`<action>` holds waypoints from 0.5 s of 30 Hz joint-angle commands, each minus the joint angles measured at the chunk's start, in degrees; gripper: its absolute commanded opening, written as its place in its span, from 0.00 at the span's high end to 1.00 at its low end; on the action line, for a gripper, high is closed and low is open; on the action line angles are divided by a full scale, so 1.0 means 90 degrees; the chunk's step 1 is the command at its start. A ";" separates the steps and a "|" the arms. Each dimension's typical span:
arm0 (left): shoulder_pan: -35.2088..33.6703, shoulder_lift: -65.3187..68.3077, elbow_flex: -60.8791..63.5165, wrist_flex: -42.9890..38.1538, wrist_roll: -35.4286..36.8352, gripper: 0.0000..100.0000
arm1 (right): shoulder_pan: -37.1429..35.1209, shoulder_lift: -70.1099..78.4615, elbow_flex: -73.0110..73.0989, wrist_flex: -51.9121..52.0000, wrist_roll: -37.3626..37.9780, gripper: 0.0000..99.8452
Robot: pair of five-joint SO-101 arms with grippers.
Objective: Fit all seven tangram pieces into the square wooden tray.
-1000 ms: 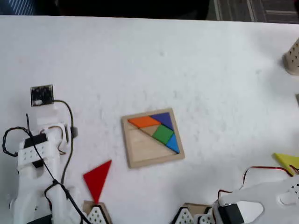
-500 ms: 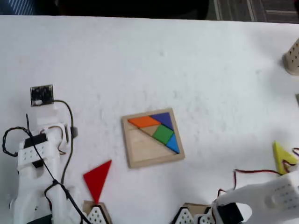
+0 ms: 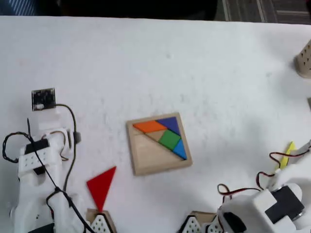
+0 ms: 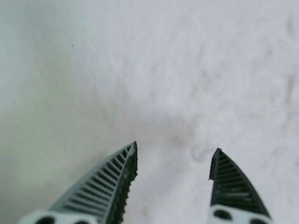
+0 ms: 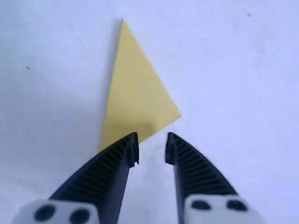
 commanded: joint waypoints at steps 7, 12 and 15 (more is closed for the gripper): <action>-0.0063 -0.0230 -0.0049 0.0039 -0.0068 0.84 | -0.0591 -0.0337 -0.0010 -0.0151 -0.0547 0.73; -0.0122 -0.0230 -0.0049 0.0039 -0.0068 0.84 | -0.0601 0.0239 -0.0186 -0.0396 -0.0996 0.73; -0.0161 -0.0230 -0.0049 0.0039 -0.0068 0.84 | -0.0601 0.0913 -0.0557 -0.0259 -0.1084 0.70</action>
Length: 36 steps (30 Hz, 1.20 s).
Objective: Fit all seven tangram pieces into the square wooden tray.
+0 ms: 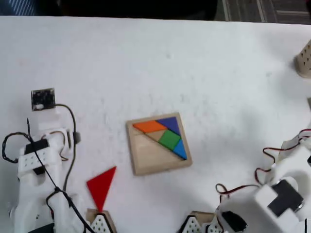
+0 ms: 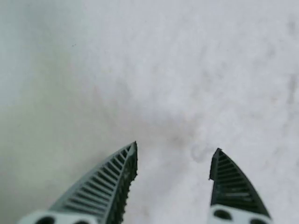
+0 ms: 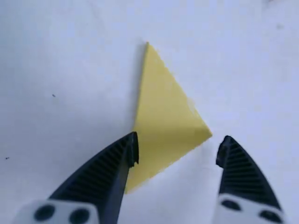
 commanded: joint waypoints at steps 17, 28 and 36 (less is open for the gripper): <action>-0.0122 -0.0230 -0.0049 0.0039 -0.0068 0.84 | 0.0015 0.1988 -0.1993 0.0747 -0.0088 0.82; -0.0122 -0.0220 -0.0049 0.0039 -0.0068 0.84 | 0.0044 0.1910 -0.2002 0.0874 0.0234 0.88; -0.0122 -0.0220 -0.0049 0.0039 -0.0068 0.84 | 0.0054 0.1363 -0.1973 0.1392 0.0361 0.88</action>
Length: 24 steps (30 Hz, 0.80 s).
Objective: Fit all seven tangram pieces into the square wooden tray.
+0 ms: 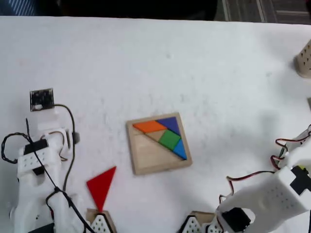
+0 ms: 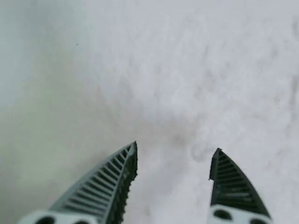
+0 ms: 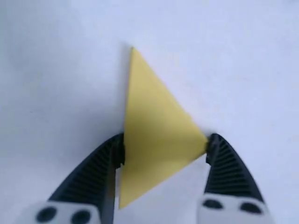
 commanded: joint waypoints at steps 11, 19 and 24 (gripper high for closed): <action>-0.0083 -0.0220 -0.0049 0.0039 -0.0068 0.84 | -0.0190 -0.1441 0.0391 0.0816 0.0078 0.88; -0.0151 -0.0230 -0.0049 0.0039 -0.0068 0.84 | -0.0396 -0.2789 0.1260 0.0640 0.0049 0.88; -0.0181 -0.0239 -0.0049 0.0039 -0.0068 0.84 | -0.0327 -0.3092 0.1455 0.0357 0.0078 0.88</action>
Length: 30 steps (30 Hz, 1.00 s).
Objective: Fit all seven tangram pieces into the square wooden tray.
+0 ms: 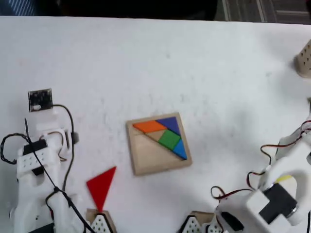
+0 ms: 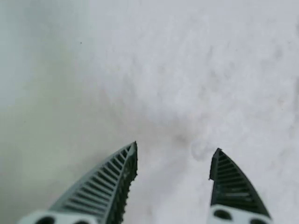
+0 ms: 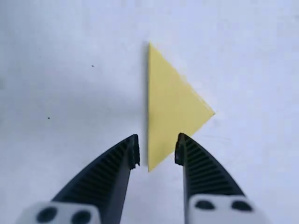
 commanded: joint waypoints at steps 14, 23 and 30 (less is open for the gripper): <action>-0.0112 -0.0239 -0.0049 0.0049 -0.0068 0.84 | 0.0103 0.1128 -0.0059 -0.0943 0.0059 0.72; -0.0112 -0.0239 -0.0039 0.0049 -0.0068 0.84 | 0.0464 0.1773 -0.0010 -0.1402 0.0586 0.72; -0.0112 -0.0239 -0.0039 0.0049 -0.0068 0.84 | 0.0122 0.2496 -0.0068 -0.1695 0.0625 0.79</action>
